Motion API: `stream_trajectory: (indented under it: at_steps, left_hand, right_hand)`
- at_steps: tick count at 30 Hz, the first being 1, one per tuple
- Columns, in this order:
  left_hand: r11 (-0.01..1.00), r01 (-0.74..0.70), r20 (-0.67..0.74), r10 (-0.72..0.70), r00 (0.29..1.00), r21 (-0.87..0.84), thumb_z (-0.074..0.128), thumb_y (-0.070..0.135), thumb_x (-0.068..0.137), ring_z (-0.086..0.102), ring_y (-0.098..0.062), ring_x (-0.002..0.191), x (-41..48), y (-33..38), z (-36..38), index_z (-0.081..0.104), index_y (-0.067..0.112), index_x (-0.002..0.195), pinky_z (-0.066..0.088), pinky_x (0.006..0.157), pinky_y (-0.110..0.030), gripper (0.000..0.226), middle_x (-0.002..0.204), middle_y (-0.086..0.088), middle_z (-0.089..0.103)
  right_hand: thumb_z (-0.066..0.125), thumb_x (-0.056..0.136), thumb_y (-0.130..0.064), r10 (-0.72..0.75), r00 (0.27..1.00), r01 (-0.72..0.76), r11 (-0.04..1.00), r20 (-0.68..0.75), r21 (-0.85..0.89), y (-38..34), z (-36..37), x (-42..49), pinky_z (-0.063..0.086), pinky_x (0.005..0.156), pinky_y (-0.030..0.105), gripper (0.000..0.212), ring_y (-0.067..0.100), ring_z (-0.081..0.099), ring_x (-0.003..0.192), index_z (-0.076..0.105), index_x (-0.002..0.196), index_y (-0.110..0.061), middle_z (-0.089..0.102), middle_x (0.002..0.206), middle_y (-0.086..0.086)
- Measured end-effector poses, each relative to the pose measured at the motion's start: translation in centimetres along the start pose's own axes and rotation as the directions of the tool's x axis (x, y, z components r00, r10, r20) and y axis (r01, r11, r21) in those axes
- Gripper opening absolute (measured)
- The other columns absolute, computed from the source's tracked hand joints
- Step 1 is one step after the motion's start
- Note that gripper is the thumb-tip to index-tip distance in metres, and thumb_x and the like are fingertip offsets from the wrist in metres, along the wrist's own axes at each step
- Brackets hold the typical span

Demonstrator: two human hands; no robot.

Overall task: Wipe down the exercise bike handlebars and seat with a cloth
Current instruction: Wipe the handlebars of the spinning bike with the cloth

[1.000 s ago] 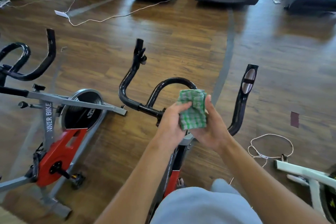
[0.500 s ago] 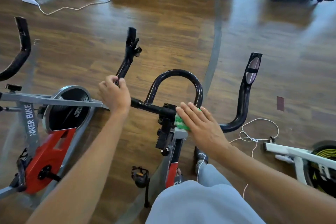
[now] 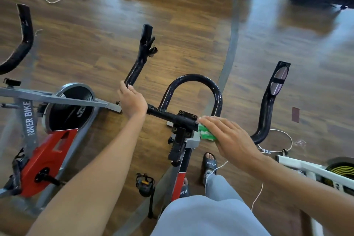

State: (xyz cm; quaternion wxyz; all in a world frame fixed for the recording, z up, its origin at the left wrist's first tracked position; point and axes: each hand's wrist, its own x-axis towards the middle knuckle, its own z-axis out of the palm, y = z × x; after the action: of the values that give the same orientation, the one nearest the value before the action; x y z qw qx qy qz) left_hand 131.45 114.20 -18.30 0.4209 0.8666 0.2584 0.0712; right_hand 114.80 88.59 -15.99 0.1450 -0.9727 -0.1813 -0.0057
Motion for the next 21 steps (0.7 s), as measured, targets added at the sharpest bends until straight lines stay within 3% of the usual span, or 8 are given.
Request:
stream_trajectory:
  at_steps: [2, 6, 11, 15, 18, 21]
  left_hand:
    - [1.000, -0.011, -0.021, 0.012, 1.000, 0.020, 0.026, 0.022, 0.109, 0.051, -0.031, 0.124, 0.2, -0.1, 0.2, 0.035, 0.011, 0.149, 0.040, 0.087, -0.037, 0.043, 0.146, -0.011, 0.043]
    - [0.999, -0.006, -0.023, 0.007, 1.000, 0.050, 0.025, 0.024, 0.109, 0.052, -0.032, 0.123, 0.6, -0.6, 0.5, 0.035, 0.013, 0.150, 0.039, 0.087, -0.039, 0.043, 0.146, -0.010, 0.043]
    - [0.999, -0.020, -0.045, 0.022, 0.999, 0.045, 0.025, 0.025, 0.108, 0.053, -0.028, 0.121, 1.0, -1.0, 0.8, 0.037, 0.014, 0.148, 0.037, 0.081, -0.034, 0.042, 0.142, -0.009, 0.047]
    - [0.997, -0.023, -0.056, 0.027, 0.998, 0.069, 0.027, 0.023, 0.108, 0.054, -0.030, 0.119, 1.2, -1.1, 1.1, 0.037, 0.013, 0.147, 0.038, 0.079, -0.032, 0.042, 0.139, -0.012, 0.048]
    - [0.997, -0.034, -0.026, 0.035, 0.999, 0.071, 0.026, 0.025, 0.108, 0.052, -0.031, 0.122, 1.2, -1.4, 1.1, 0.035, 0.013, 0.149, 0.040, 0.084, -0.033, 0.044, 0.142, -0.012, 0.047]
    - [1.000, -0.022, -0.016, 0.022, 1.000, 0.012, 0.027, 0.025, 0.108, 0.049, -0.030, 0.126, 1.2, -1.4, 0.9, 0.035, 0.013, 0.149, 0.041, 0.092, -0.034, 0.044, 0.143, -0.011, 0.046]
  right_hand:
    - [0.064, 0.091, -0.017, 0.028, 0.999, -0.025, 0.995, -0.036, 0.092, -1.4, -0.8, 2.8, 0.050, 0.101, 0.042, 0.065, 0.022, 0.054, 0.127, 0.039, 0.150, -0.019, 0.055, 0.145, 0.001]
    - [0.033, 0.104, -0.047, -0.079, 0.988, 0.068, 0.994, 0.133, 0.085, -4.0, 1.4, 6.0, 0.018, 0.121, 0.038, 0.060, 0.016, 0.019, 0.152, 0.014, 0.159, -0.032, 0.020, 0.166, -0.006]
    - [0.033, 0.103, -0.044, -0.090, 0.986, 0.084, 0.995, 0.140, 0.044, -1.9, 2.3, 3.5, 0.027, 0.122, 0.039, 0.061, 0.013, 0.019, 0.152, 0.013, 0.159, -0.033, 0.017, 0.166, -0.010]
    - [0.017, 0.102, -0.054, -0.087, 0.977, 0.062, 0.989, 0.194, 0.134, -3.2, 2.3, 6.0, 0.014, 0.123, 0.031, 0.060, 0.009, 0.011, 0.153, 0.012, 0.159, -0.035, 0.010, 0.166, -0.014]
    - [0.024, 0.102, -0.050, -0.085, 0.975, 0.039, 0.975, 0.205, 0.219, -3.0, 1.3, 6.6, 0.026, 0.117, 0.029, 0.055, 0.010, 0.029, 0.146, 0.026, 0.155, -0.037, 0.027, 0.162, -0.013]
    - [0.044, 0.104, -0.031, 0.067, 0.988, -0.105, 0.951, 0.138, 0.290, -3.0, 0.1, 7.9, 0.038, 0.105, 0.033, 0.042, 0.017, 0.046, 0.133, 0.041, 0.146, -0.030, 0.049, 0.147, -0.007]
